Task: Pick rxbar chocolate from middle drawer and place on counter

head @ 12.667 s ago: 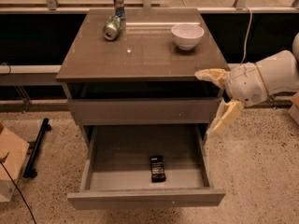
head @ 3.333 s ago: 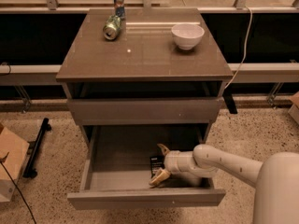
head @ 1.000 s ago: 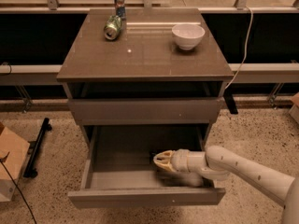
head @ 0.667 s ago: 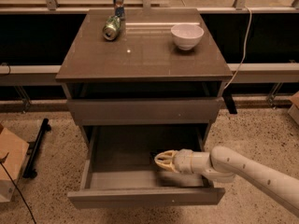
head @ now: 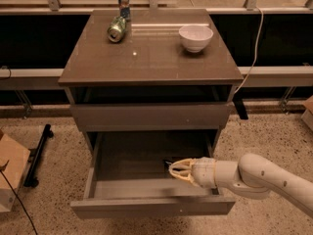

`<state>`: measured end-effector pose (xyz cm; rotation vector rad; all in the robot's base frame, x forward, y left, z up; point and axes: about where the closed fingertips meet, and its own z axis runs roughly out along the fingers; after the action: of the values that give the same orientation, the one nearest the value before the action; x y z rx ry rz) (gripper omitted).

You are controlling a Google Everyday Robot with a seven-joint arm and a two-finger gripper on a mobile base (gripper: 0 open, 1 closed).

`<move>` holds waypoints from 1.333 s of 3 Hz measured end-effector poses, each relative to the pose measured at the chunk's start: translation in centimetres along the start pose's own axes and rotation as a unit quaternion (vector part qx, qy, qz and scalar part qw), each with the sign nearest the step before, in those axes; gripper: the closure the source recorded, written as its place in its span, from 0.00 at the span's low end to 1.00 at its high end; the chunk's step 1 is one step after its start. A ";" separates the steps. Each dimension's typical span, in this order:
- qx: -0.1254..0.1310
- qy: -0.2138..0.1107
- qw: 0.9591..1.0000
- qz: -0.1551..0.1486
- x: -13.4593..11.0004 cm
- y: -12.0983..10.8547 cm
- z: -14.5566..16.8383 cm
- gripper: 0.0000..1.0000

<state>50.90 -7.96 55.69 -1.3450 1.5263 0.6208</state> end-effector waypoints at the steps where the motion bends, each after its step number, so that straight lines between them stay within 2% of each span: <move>1: 0.014 0.016 0.999 -0.036 -4.7 0.9 -4.2 1.00; 2: 0.035 0.029 0.996 -0.079 -10.5 0.4 -8.7 1.00; 3: 0.056 0.049 0.989 -0.128 -16.5 -1.1 -12.5 1.00; 4: 0.070 0.064 0.983 -0.160 -20.3 -2.4 -14.9 1.00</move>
Offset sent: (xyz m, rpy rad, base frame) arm -0.0573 -0.0512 0.2284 -0.1797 -0.2758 -0.0327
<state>46.60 -12.28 80.23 -1.5018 1.3862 0.2248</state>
